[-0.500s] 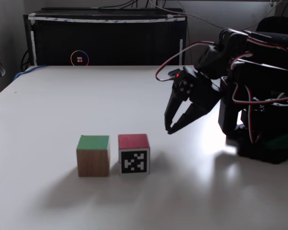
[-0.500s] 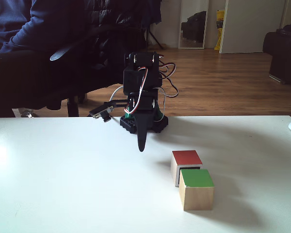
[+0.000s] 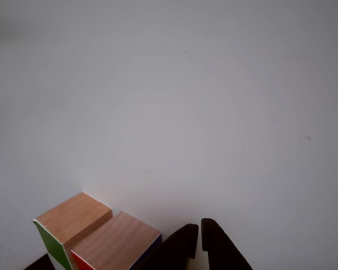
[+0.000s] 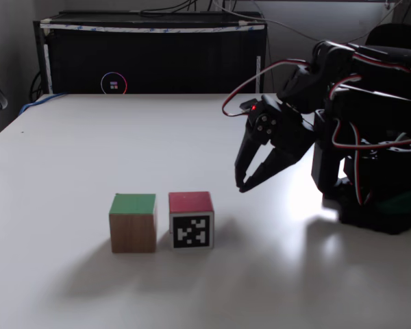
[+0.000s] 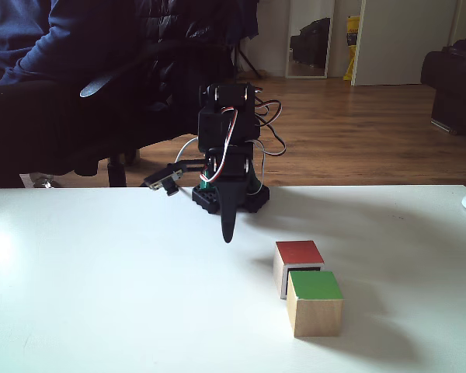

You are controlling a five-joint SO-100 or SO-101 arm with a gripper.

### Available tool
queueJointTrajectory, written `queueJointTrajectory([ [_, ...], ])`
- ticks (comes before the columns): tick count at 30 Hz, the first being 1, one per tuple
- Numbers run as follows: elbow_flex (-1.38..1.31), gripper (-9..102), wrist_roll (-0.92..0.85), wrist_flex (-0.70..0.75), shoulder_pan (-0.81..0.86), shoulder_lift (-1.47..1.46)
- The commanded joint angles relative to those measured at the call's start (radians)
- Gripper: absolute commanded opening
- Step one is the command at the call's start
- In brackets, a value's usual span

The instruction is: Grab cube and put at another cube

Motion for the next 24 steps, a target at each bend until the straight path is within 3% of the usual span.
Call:
queueJointTrajectory([
  [1,-0.049,0,0.017,0.003,-0.012,0.003],
  [8,-0.198,0,0.044,0.006,-0.086,-0.086],
  [14,-0.541,0,-0.015,-0.1,-0.086,-0.672],
  [19,-0.905,0,-0.264,-0.1,-0.067,-1.126],
  [24,-1.066,0,-0.445,-0.083,-0.049,-1.249],
])
